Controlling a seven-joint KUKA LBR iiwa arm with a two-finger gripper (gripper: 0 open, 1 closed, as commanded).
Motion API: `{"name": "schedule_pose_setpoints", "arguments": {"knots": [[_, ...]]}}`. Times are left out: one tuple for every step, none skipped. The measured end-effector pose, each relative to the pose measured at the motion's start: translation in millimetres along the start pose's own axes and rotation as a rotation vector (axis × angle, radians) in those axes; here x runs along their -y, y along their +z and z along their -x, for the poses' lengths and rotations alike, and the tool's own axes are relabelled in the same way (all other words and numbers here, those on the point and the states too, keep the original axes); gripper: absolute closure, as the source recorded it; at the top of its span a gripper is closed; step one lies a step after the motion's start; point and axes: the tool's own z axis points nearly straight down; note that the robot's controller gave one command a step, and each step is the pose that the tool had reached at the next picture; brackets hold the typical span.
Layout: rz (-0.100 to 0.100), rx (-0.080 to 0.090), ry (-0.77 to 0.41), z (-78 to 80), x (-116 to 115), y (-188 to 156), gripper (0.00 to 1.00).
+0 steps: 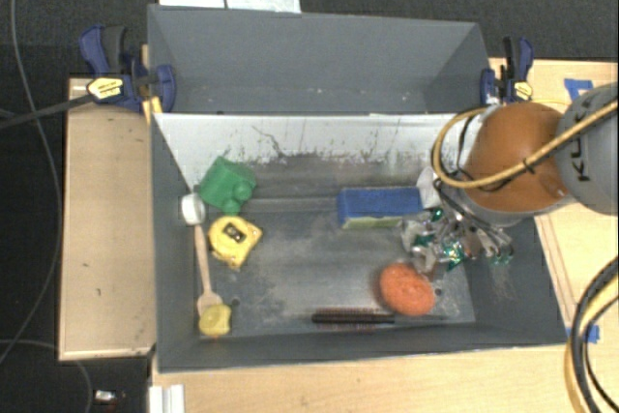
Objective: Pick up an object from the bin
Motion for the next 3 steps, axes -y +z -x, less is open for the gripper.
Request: {"name": "schedule_pose_setpoints", "arguments": {"knots": [[0.004,0.003,-0.014,-2.6,21.0,-22.6,1.0],[0.003,-0.001,-0.049,-0.5,20.5,-92.6,1.0],[0.002,0.004,-0.059,-12.3,23.0,-165.7,1.0]]}}
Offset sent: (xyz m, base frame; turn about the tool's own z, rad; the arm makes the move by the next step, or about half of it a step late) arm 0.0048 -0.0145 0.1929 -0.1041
